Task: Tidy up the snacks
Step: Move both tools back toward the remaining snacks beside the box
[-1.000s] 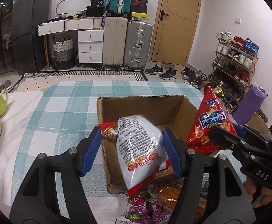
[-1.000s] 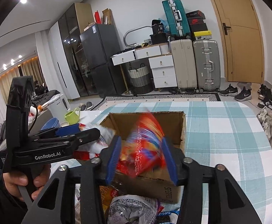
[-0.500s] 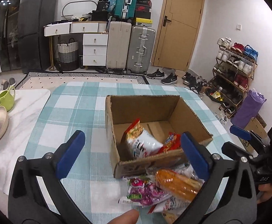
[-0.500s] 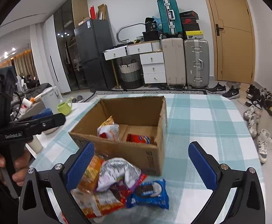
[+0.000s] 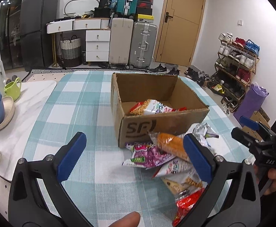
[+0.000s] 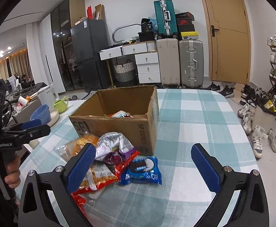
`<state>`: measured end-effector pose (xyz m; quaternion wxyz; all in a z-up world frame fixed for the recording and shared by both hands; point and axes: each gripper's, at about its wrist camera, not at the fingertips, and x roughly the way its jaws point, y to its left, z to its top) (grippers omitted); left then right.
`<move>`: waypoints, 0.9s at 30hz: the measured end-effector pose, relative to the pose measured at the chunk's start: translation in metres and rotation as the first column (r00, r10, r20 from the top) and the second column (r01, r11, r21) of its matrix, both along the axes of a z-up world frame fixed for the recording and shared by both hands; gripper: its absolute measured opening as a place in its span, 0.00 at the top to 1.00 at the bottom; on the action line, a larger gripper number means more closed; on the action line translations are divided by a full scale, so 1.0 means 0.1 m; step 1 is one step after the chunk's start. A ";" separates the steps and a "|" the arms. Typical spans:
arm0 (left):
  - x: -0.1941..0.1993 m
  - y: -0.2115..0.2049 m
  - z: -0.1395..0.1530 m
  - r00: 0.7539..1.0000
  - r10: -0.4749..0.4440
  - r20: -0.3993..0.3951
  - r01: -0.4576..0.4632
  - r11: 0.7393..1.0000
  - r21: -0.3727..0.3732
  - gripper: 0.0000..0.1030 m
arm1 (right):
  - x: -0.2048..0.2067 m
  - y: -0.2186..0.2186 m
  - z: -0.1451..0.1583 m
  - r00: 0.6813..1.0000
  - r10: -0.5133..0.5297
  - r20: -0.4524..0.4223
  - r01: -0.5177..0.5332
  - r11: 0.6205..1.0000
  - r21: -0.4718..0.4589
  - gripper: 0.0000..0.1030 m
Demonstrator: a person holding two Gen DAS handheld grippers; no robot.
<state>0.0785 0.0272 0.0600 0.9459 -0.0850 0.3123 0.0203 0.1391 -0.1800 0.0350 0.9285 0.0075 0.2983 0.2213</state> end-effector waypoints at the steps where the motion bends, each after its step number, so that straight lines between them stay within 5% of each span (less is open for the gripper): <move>1: -0.05 0.00 -0.01 1.000 0.001 -0.004 -0.001 1.000 0.004 0.01 | -0.02 -0.02 -0.01 1.000 -0.003 -0.003 0.003 1.000 -0.002 0.00; 27: -0.57 -0.29 -0.35 0.998 -0.029 -0.059 0.032 0.999 0.041 0.01 | -0.33 -0.03 -0.27 0.997 0.018 -0.071 -0.022 0.998 -0.051 0.00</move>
